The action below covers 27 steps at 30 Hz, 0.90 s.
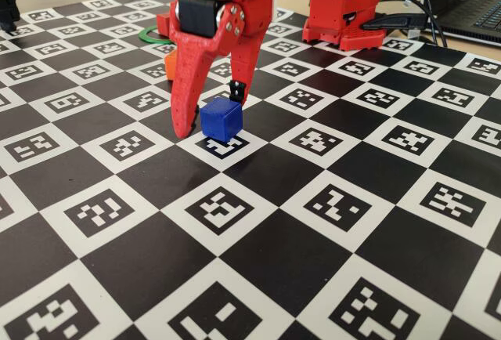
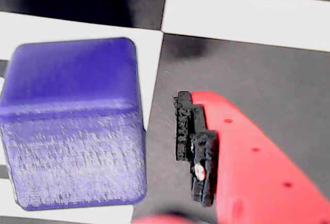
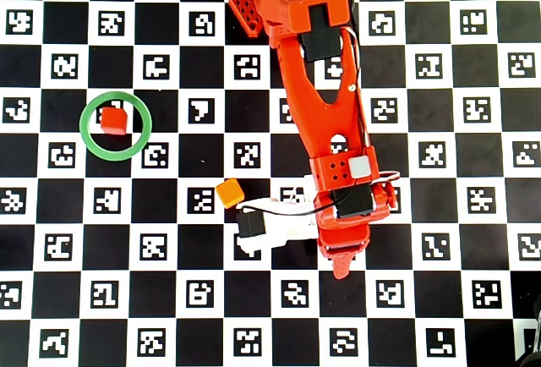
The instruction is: Grab the red cube then put it in the green circle then put the blue cube on top and finally the orange cube on top
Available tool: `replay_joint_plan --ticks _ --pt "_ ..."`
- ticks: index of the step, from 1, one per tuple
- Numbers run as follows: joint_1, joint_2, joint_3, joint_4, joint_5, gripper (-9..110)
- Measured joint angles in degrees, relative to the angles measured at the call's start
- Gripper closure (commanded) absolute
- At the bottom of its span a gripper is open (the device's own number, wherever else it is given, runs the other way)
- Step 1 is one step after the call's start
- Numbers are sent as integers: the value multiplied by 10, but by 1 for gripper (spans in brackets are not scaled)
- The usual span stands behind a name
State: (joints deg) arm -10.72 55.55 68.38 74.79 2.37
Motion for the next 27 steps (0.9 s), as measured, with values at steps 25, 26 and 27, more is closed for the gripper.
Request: replay_joint_plan --ticks 25,26,27 --pt "0 -1 7 -15 5 92" --pt "0 -1 7 -15 5 92" --pt "0 -1 7 -15 5 92"
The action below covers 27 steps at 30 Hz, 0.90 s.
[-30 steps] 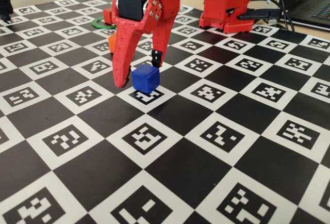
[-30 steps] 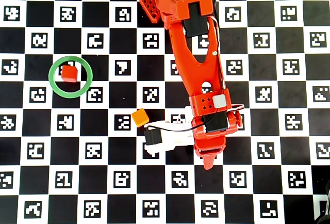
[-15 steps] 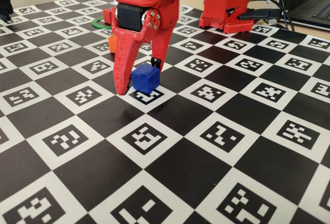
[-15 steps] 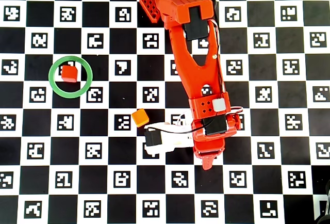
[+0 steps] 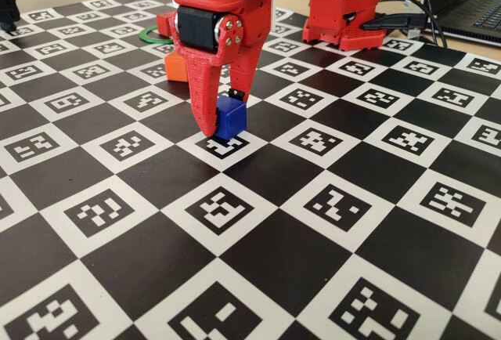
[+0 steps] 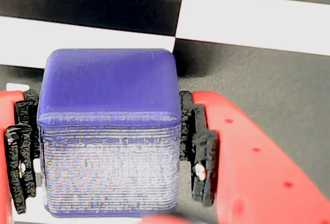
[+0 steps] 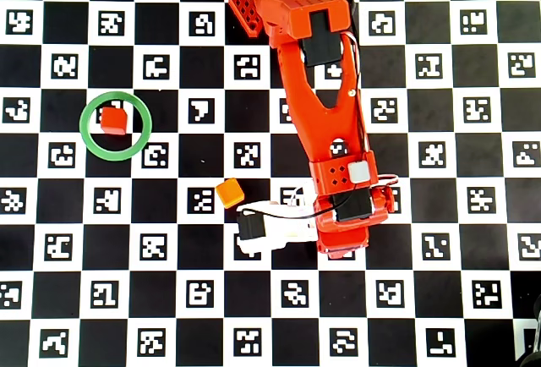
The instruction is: Grab the red cube then put it in the green circle then put the blue cube on top and finally the orange cube on top
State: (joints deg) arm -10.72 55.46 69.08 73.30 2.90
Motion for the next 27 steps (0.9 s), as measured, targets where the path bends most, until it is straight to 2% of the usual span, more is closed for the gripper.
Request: replay_joint_plan --ticks 8,15,27 --pt "0 0 1 0 -8 93" --pt "0 7 2 46 -13 94" --pt "30 185 2 164 -56 94"
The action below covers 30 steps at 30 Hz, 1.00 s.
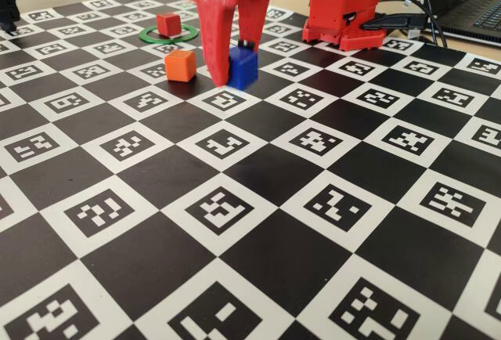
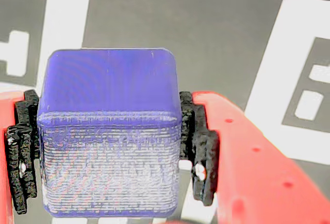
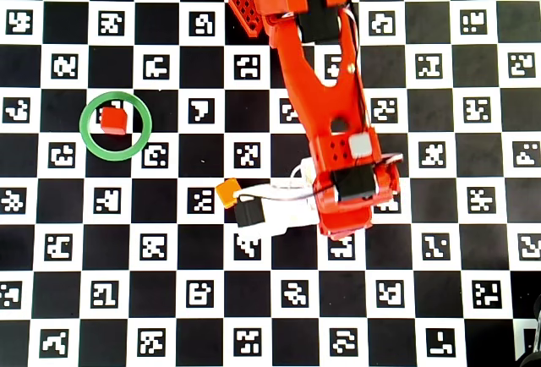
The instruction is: Grab the red cube then put it in the green circle then put the blue cube on top and finally the orange cube on top
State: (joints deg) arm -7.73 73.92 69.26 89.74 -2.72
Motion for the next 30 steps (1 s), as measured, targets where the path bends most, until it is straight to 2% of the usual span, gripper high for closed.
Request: replay_joint_plan --ticks 8,15,30 --pt "80 137 0 86 -71 95" --pt "184 199 0 101 -171 95" --pt "475 170 0 90 -363 95"
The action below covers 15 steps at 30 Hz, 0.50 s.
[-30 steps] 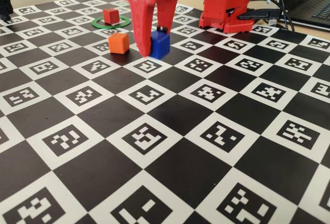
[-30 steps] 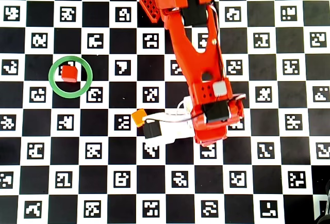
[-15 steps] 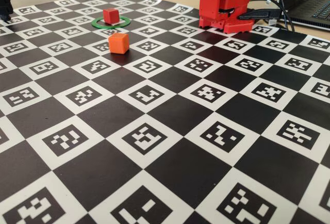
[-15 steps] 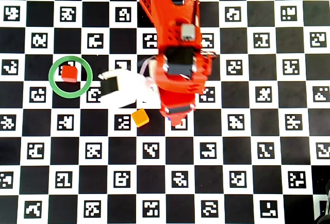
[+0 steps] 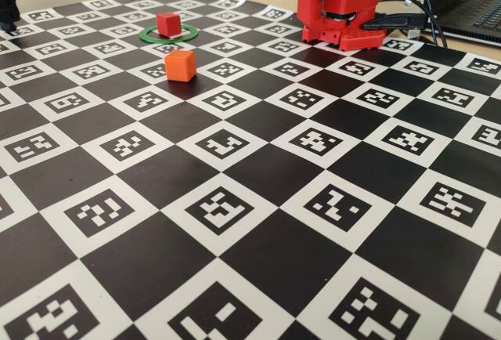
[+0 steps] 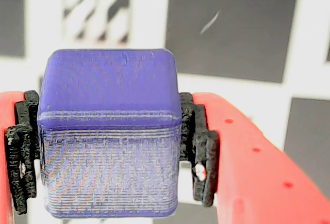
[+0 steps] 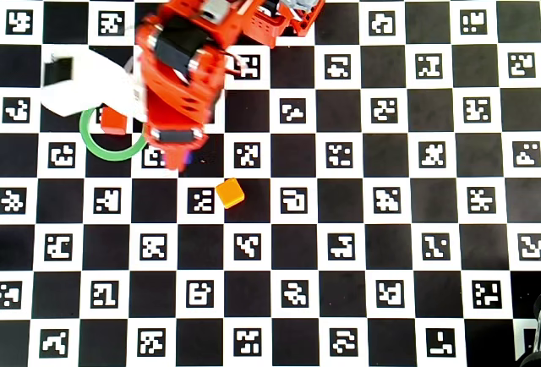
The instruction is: Grab the red cube then put it in the green circle then put the blue cube on top and finally the orange cube on top
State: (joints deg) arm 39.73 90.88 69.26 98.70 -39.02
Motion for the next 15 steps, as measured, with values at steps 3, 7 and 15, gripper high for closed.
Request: replay_joint_plan --ticks 3,7,15 --pt "36 -34 0 -9 -24 95" --pt "71 -69 0 -27 -44 95" --pt "111 -120 -6 -47 -74 95"
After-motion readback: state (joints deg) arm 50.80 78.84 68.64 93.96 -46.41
